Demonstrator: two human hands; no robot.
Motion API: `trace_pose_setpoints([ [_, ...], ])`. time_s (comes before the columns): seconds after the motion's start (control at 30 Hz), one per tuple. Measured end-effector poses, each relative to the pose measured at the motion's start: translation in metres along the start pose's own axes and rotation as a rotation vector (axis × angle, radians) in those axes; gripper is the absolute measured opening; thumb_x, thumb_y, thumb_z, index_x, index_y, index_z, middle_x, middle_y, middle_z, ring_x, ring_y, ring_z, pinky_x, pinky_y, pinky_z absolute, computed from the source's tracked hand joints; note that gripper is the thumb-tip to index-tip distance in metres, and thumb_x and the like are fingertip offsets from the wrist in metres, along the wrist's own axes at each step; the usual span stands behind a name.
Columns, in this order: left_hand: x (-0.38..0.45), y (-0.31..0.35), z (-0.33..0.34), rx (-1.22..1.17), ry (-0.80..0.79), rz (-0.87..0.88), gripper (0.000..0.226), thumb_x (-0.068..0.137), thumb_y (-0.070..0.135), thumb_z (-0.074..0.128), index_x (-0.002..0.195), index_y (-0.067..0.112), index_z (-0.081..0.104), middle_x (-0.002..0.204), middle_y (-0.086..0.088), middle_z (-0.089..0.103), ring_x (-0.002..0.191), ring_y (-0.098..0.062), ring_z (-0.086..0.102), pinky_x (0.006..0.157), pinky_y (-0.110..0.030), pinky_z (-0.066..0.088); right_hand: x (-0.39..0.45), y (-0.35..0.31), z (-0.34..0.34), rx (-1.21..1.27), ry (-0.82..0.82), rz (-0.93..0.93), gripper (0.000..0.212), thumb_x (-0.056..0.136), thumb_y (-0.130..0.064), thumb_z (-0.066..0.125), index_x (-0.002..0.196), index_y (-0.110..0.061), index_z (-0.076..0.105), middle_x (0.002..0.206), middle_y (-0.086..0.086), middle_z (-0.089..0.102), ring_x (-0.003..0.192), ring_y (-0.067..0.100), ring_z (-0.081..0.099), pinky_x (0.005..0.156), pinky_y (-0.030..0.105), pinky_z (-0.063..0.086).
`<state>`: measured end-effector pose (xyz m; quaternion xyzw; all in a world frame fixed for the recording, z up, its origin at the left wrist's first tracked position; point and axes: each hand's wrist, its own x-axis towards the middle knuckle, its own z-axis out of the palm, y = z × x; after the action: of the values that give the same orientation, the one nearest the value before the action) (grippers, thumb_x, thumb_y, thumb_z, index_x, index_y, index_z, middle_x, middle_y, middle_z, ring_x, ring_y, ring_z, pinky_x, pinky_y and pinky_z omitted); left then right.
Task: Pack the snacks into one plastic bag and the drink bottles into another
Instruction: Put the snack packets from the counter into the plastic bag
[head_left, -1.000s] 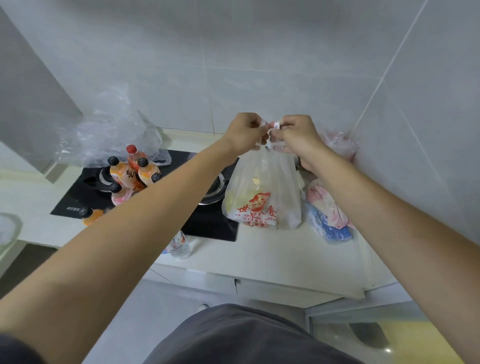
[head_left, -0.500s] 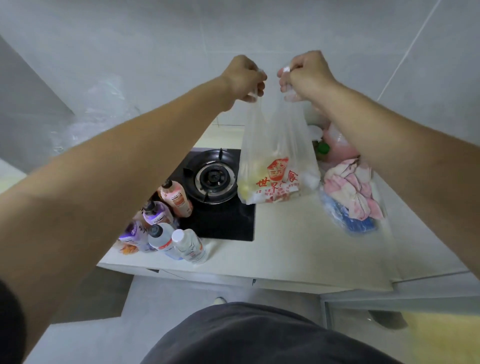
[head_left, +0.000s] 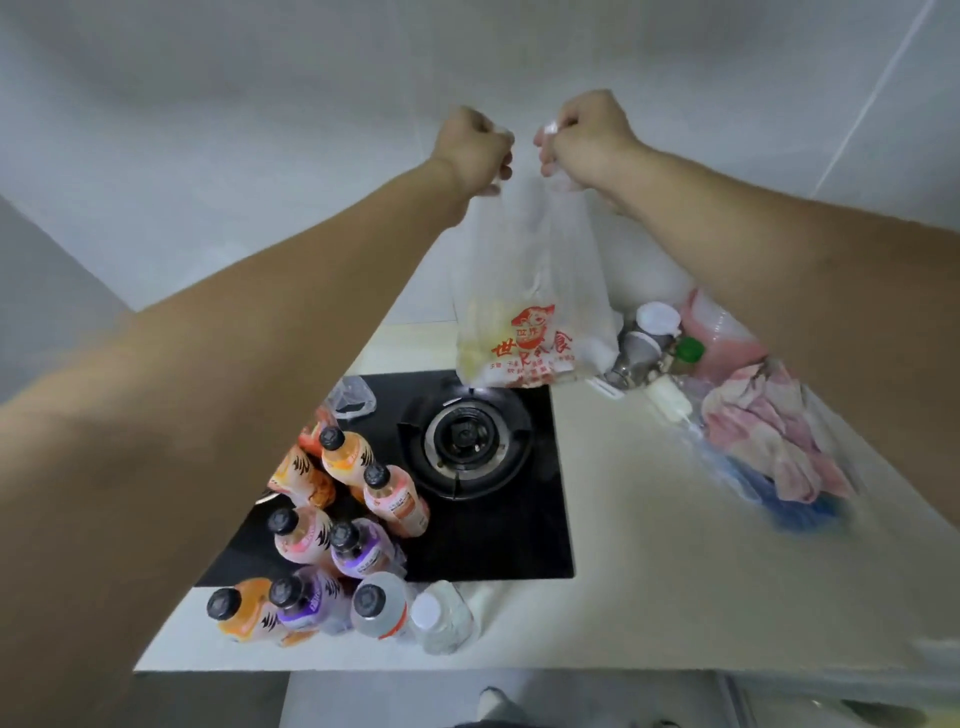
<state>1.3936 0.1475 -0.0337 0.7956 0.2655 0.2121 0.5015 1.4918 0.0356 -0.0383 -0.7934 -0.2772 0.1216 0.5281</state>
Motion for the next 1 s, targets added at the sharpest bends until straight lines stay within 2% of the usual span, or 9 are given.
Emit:
trace_pose_setpoints([
  [0.13,0.024,-0.017,-0.027,0.020,0.032,-0.016,0.013,0.102,0.013,0.051,0.089,0.012,0.052,0.077,-0.004,0.060,0.072,-0.018,0.060,0.066,-0.030,0.053,0.018,-0.006,0.030,-0.013,-0.007,0.009,0.014,0.086,-0.002,0.056,0.086,-0.016,0.060,0.101,0.001,0.073,0.073,0.016,0.067,0.052,0.023,0.047],
  [0.23,0.034,-0.031,-0.043,0.015,0.036,-0.027,0.008,0.103,0.013,0.051,0.096,0.010,0.054,0.078,-0.004,0.060,0.074,-0.018,0.059,0.068,-0.030,0.052,0.027,-0.003,0.054,0.022,-0.001,0.025,0.016,0.087,-0.004,0.053,0.080,-0.017,0.060,0.097,0.002,0.075,0.071,0.017,0.066,0.054,0.025,0.046],
  [0.37,0.042,-0.060,-0.059,0.026,0.014,-0.068,0.015,0.104,0.011,0.048,0.091,0.009,0.055,0.081,-0.006,0.061,0.078,-0.020,0.059,0.072,-0.030,0.052,0.033,0.009,0.084,0.068,0.038,0.047,0.019,0.089,-0.006,0.052,0.076,-0.018,0.061,0.089,0.001,0.073,0.072,0.018,0.067,0.044,0.011,0.037],
  [0.43,0.043,-0.080,-0.064,0.051,-0.005,-0.099,0.020,0.104,0.010,0.049,0.085,0.011,0.054,0.086,-0.008,0.062,0.081,-0.021,0.060,0.074,-0.031,0.053,0.035,0.017,0.098,0.047,0.032,0.044,0.021,0.088,-0.005,0.056,0.074,-0.020,0.063,0.091,0.000,0.073,0.077,0.019,0.068,0.050,0.013,0.043],
  [0.53,0.040,-0.107,-0.069,0.087,-0.015,-0.126,0.011,0.102,0.009,0.050,0.092,0.011,0.055,0.088,-0.006,0.063,0.080,-0.020,0.061,0.072,-0.031,0.053,0.039,0.034,0.113,-0.029,0.003,0.055,0.019,0.081,-0.006,0.062,0.069,-0.021,0.063,0.100,0.002,0.076,0.090,0.026,0.072,0.074,0.031,0.060],
  [0.6,0.039,-0.117,-0.072,0.120,-0.029,-0.120,0.007,0.099,0.012,0.052,0.093,0.012,0.054,0.089,-0.004,0.063,0.080,-0.021,0.060,0.069,-0.030,0.050,0.037,0.042,0.115,-0.190,-0.005,0.033,0.012,0.087,-0.012,0.062,0.076,-0.016,0.065,0.104,0.007,0.074,0.097,0.031,0.070,0.088,0.040,0.060],
  [0.73,0.030,-0.121,-0.083,0.537,0.014,-0.005,0.016,0.094,0.025,0.059,0.098,0.009,0.055,0.099,-0.008,0.058,0.086,-0.027,0.055,0.072,-0.032,0.043,0.016,0.040,0.111,-0.636,0.030,-0.185,0.021,0.097,-0.018,0.052,0.109,-0.008,0.066,0.115,0.012,0.067,0.105,0.036,0.063,0.083,0.037,0.053],
  [0.87,0.002,-0.120,-0.089,0.655,0.075,0.089,0.046,0.097,0.036,0.058,0.132,0.006,0.053,0.132,-0.012,0.053,0.114,-0.030,0.057,0.088,-0.038,0.048,-0.006,0.035,0.109,-0.676,0.054,-0.318,0.021,0.098,-0.021,0.055,0.114,-0.011,0.065,0.116,0.008,0.066,0.107,0.031,0.062,0.080,0.034,0.047],
  [1.0,-0.042,-0.120,-0.090,0.713,0.106,0.164,0.052,0.099,0.043,0.054,0.139,0.011,0.050,0.136,-0.009,0.054,0.120,-0.028,0.056,0.089,-0.043,0.052,-0.043,0.028,0.109,-0.660,-0.012,-0.358,0.023,0.099,-0.026,0.054,0.116,-0.014,0.063,0.117,0.006,0.065,0.105,0.028,0.062,0.080,0.037,0.051],
])
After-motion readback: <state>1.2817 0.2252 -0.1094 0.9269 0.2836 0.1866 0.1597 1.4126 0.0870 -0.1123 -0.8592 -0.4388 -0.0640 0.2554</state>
